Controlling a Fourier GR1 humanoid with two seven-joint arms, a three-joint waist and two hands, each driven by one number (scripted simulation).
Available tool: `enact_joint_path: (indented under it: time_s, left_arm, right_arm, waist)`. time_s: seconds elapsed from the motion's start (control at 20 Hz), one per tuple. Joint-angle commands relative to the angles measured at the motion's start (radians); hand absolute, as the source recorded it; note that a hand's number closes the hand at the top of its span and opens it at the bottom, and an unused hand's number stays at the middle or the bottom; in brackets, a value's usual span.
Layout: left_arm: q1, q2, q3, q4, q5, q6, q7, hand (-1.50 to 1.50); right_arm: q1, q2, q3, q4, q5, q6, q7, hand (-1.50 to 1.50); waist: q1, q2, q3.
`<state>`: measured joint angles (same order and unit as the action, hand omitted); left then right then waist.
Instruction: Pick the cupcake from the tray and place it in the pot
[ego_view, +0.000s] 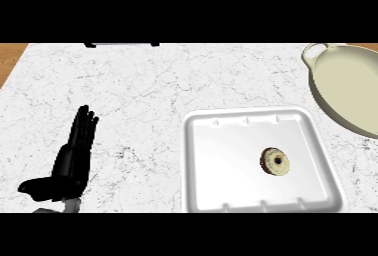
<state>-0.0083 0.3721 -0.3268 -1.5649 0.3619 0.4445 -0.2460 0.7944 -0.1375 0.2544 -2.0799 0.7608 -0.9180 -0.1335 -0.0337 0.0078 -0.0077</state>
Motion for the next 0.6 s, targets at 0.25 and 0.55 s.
enact_joint_path:
  time_s: [0.25, 0.55]
  left_arm:
    - [-0.032, -0.025, -0.051, -0.021, -0.038, 0.006, 0.025, 0.0]
    - [-0.061, -0.045, -0.02, 0.055, -0.04, -0.02, -0.005, 0.0]
  right_arm:
    - [0.146, 0.135, 0.114, -0.052, 0.41, 0.216, 0.4, -1.5]
    - [-0.102, 0.137, 0.214, -0.072, 0.648, 0.427, 0.781, -1.5]
  waist:
    - [0.058, 0.014, 0.001]
    - [0.048, 0.004, 0.005]
